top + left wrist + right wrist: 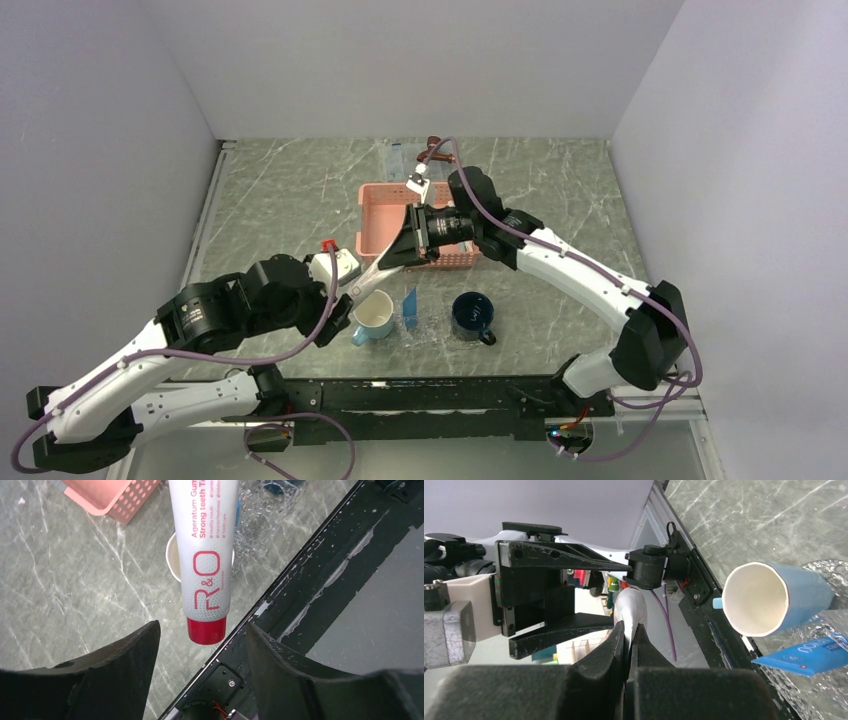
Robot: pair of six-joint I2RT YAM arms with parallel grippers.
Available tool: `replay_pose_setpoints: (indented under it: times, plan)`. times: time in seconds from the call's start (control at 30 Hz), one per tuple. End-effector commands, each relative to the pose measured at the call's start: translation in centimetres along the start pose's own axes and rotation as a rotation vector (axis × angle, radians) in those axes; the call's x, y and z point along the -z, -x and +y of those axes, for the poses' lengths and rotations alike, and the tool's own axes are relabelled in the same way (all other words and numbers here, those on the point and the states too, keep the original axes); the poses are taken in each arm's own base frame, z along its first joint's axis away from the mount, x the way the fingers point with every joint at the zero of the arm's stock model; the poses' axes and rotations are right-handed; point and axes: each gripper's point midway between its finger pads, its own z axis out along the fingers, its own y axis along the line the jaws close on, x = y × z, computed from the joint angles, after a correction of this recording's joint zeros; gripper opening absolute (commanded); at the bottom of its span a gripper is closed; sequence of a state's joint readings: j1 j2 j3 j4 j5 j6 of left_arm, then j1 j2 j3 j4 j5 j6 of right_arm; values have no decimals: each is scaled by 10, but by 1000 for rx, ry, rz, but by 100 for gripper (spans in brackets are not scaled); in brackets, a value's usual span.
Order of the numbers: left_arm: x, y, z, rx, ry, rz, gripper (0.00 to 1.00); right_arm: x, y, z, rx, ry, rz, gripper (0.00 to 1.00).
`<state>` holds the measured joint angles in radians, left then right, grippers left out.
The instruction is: Prepare toiletry sets of a toothbrush and toothpaste on the tray
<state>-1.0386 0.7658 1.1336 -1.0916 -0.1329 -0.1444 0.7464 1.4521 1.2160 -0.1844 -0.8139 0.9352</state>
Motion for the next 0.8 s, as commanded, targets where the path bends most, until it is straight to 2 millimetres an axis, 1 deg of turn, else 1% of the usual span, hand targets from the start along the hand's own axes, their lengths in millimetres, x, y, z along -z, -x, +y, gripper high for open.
replay_pose_setpoints:
  times: [0.0, 0.13, 0.27, 0.3, 0.4, 0.53, 0.77]
  plan:
    - [17, 30, -15, 8, -89, -133, 72, 18, 4, 19, 118, -15, -59, 0]
    - [27, 38, -23, 18, -145, -182, 84, 32, 8, 22, 178, -73, -96, 0]
    - [35, 44, -25, 42, -157, -220, 94, 50, 12, 28, 253, -142, -136, 0]
    - [34, 45, -24, 52, -153, -225, 99, 55, 13, 28, 270, -166, -147, 0]
    - [32, 45, -22, 87, -136, -231, 99, 69, 14, 29, 323, -237, -167, 0]
    - [25, 43, -17, 141, -101, -243, 99, 94, 15, 29, 392, -354, -199, 0]
    - [23, 43, 5, 250, 23, -300, 99, 135, 16, 23, 496, -547, -219, 0]
